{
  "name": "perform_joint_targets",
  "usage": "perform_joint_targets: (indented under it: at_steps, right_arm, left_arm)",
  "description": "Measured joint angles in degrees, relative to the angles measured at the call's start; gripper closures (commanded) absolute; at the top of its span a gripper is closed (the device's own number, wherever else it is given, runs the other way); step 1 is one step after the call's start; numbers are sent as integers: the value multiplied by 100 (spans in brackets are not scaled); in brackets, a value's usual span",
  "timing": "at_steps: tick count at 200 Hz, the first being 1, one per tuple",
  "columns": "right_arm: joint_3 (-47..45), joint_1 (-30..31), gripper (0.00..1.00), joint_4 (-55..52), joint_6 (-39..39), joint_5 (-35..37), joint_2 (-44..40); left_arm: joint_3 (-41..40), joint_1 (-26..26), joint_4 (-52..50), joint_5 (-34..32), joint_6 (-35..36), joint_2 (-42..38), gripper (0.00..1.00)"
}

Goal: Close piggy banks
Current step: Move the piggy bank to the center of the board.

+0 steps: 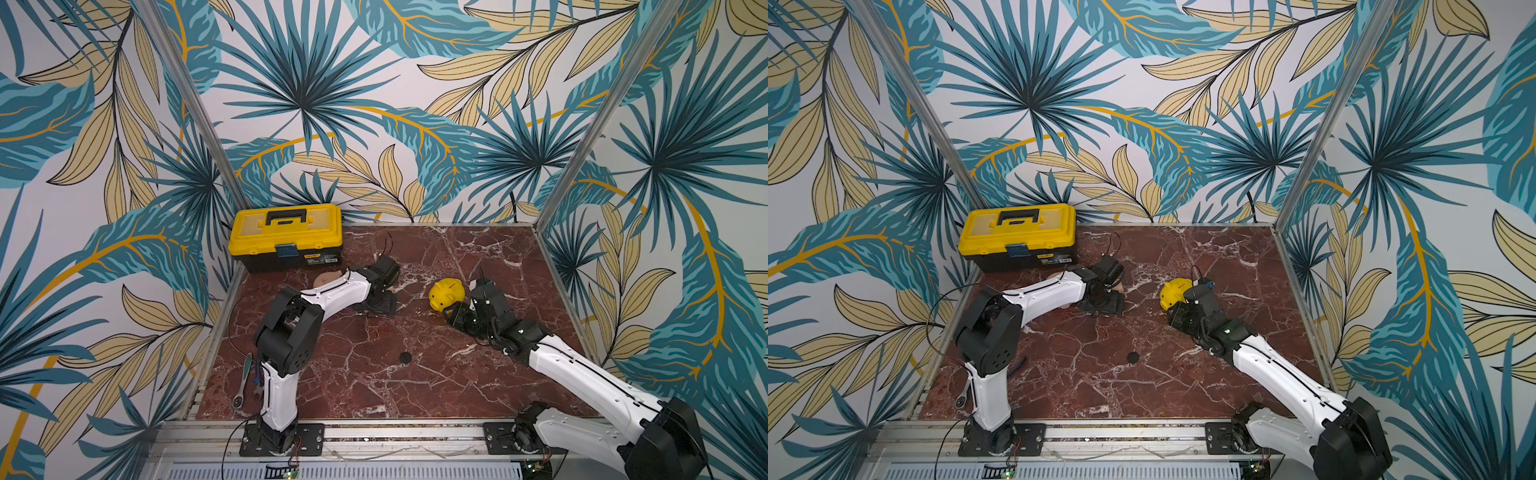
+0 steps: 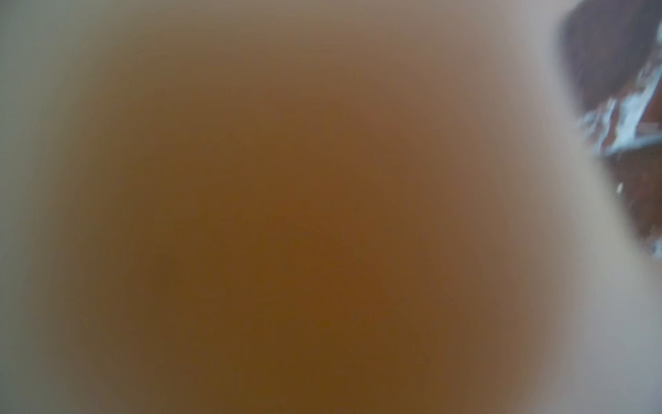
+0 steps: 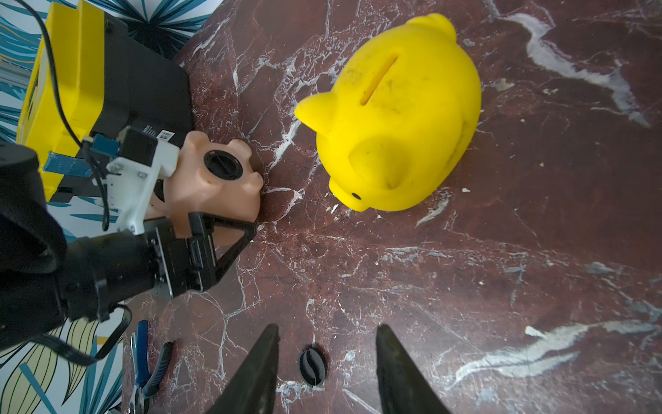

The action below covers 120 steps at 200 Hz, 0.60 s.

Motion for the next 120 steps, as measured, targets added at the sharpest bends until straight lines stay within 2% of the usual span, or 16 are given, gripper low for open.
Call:
perform_joint_targets:
  at_steps: [58, 88, 120]
  right_arm:
    - [-57, -13, 54, -24, 2, 2, -39]
    - [-57, -28, 54, -81, -2, 9, -66]
    - [-55, -76, 51, -203, -90, 120, -210]
  left_arm:
    - [595, 177, 133, -7, 146, 485, 7]
    - [730, 190, 168, 9, 232, 474, 0]
    - [586, 166, 177, 72, 243, 136, 0]
